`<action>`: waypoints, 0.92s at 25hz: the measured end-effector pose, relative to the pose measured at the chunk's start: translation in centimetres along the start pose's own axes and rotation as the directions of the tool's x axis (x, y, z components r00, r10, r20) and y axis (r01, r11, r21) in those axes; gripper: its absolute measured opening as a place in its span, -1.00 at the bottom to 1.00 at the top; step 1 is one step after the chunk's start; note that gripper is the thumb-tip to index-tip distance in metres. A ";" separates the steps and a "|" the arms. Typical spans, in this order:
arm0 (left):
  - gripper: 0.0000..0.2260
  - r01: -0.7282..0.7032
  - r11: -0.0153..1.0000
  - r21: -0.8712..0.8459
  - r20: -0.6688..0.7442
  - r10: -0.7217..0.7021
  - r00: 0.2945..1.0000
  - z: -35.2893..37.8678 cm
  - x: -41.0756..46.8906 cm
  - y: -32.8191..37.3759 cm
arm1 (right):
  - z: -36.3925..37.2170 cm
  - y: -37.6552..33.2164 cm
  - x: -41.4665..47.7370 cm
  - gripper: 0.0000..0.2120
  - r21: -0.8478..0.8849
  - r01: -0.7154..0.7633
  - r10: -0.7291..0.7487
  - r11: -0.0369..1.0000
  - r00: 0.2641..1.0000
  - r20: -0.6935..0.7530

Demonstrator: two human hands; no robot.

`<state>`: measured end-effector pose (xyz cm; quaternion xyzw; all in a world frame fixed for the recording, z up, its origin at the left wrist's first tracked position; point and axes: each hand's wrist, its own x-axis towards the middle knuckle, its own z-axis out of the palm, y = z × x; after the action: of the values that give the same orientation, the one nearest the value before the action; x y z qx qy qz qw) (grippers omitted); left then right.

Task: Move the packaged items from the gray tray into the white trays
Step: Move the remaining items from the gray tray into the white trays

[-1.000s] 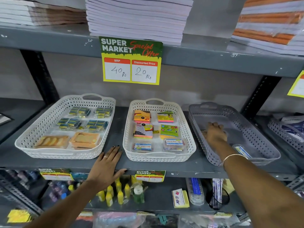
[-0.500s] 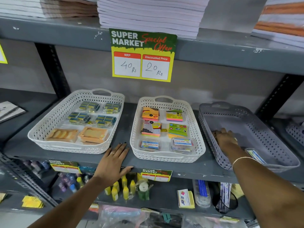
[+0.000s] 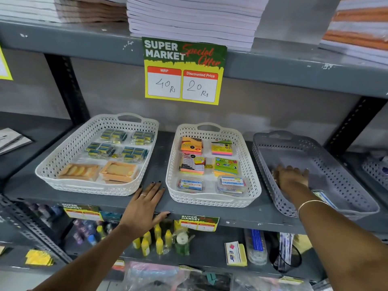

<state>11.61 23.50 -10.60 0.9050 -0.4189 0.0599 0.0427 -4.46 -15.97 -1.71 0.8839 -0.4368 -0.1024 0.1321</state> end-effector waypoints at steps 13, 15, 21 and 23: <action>-0.40 -0.007 1.000 0.011 -0.111 0.008 0.994 -0.8 -5.1 -2.7 | -15.0 -14.2 -1.8 -0.59 0.455 0.326 -0.112 0.829 0.893 -0.435; -0.42 0.050 0.999 0.008 -0.115 -0.049 0.992 -0.6 -8.1 -6.4 | -16.8 -19.7 -4.2 -0.61 0.398 0.488 -0.278 0.777 0.833 -0.478; -0.35 0.322 0.945 -0.053 -0.144 -0.327 0.934 -3.0 -11.9 -21.1 | -19.7 -36.5 -13.7 -0.51 0.513 0.680 -0.575 0.525 0.727 -0.375; -0.28 0.314 0.949 0.025 -0.091 -0.311 0.946 -3.5 -12.0 -25.1 | -19.7 -41.4 -16.5 -0.54 0.510 0.682 -0.620 0.525 0.717 -0.320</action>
<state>22.79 49.16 -9.53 0.9572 -0.2668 0.0991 0.0520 22.39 24.26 4.58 0.9801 -0.0764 0.0420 -0.1785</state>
